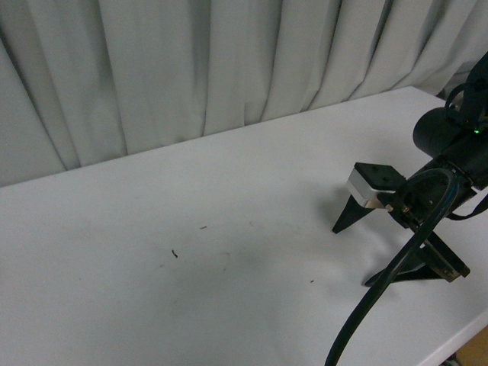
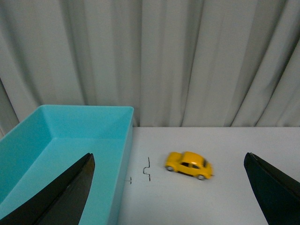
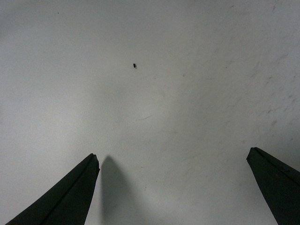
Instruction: Wind up and store yellow beetle toy
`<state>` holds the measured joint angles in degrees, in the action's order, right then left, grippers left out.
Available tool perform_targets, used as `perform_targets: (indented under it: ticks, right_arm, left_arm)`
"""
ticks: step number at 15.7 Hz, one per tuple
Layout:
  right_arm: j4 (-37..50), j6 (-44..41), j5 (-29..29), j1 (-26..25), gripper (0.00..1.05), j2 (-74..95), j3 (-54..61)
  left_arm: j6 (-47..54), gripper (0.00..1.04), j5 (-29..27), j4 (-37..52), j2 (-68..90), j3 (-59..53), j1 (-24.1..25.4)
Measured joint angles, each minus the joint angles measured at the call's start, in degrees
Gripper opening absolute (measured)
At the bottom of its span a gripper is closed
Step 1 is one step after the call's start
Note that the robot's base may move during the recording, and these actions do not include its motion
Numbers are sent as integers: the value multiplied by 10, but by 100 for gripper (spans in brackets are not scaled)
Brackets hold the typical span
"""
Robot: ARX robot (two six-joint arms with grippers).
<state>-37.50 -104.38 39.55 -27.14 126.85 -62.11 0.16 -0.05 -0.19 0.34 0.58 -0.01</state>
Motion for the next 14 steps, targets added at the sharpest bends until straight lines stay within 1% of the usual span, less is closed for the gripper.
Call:
perform_targets:
  ticks: [2,3,4,6,7,9,11,12,13,14]
  right_arm:
    - [23,25,7,22,98,-20,-3]
    - [23,30,30,30,98,-35,-1]
    - [23,34,65,41,98,-68,1]
    - [32,38,119,56,98,-159,-2]
    - [27,38,135,62,98,-191,-3]
    - [8,39,164,69,98,-255,-2]
    - [-15,38,180,74,98,-323,8]
    - [-6,39,189,82,98,-359,23]
    - [151,93,135,98,94,-404,82]
    - [388,261,-40,137,81,-488,213]
  left_arm:
    - [0,98,0,0,0,0,0]
    - [0,98,0,0,0,0,0]
    - [0,98,0,0,0,0,0]
    - [0,98,0,0,0,0,0]
    - [0,98,0,0,0,0,0]
    - [0,98,0,0,0,0,0]
    - [0,98,0,0,0,0,0]
    - [0,98,0,0,0,0,0]
    - [0,98,0,0,0,0,0]
    - [0,98,1,0,0,0,0]
